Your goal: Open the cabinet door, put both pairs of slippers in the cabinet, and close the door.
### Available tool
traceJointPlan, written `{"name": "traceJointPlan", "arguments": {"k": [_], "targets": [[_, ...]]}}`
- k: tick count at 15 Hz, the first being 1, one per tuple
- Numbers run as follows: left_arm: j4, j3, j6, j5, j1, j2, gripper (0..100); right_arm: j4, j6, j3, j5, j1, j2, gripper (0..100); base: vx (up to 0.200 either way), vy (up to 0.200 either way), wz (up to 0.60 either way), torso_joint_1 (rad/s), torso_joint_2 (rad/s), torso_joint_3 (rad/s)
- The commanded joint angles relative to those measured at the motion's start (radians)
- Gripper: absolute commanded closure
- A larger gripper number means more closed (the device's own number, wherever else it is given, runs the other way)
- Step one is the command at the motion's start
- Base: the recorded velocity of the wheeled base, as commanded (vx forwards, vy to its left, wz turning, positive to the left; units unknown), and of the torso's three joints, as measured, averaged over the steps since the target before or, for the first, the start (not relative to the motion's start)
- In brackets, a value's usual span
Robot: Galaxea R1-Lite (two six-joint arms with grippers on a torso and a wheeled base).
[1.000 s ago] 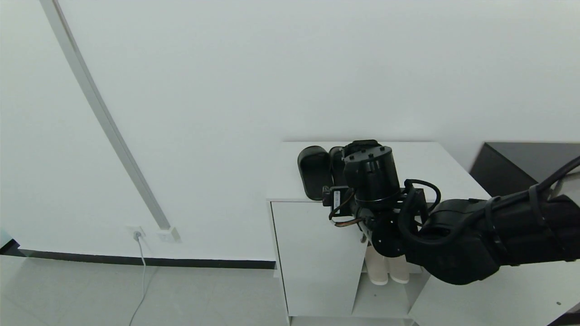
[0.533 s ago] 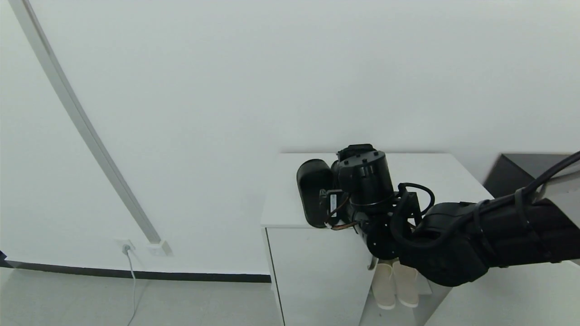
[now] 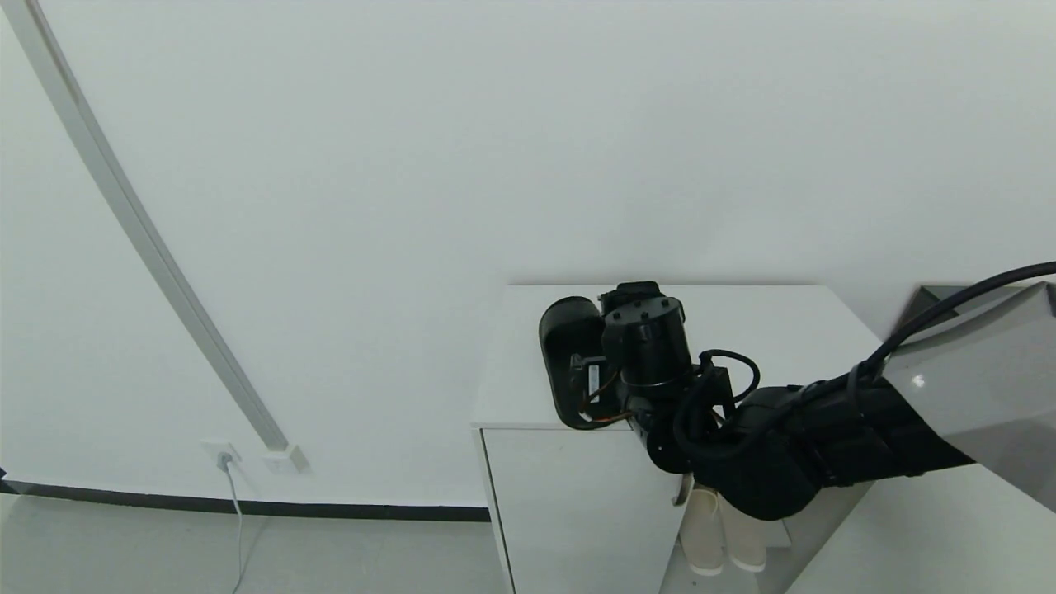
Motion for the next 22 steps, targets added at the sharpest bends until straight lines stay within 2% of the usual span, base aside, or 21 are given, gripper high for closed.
{"name": "traceJointPlan", "arguments": {"k": [1, 7, 22], "targets": [[0.0, 0.0, 0.0, 0.001, 0.001, 0.001, 100, 0.0, -0.006, -0.036, 0.001, -0.019, 0.05, 0, 0.0, 0.0, 0.0, 0.0, 0.0, 0.0], [0.0, 0.0, -0.003, 0.004, 0.001, 0.001, 100, 0.003, -0.054, -0.138, 0.021, -0.043, 0.103, 0, 0.0, 0.0, 0.0, 0.0, 0.0, 0.0], [-0.002, 0.0, -0.003, 0.004, 0.001, 0.001, 100, 0.007, -0.054, -0.295, 0.053, -0.097, 0.211, 0, 0.0, 0.0, 0.0, 0.0, 0.0, 0.0]]}}
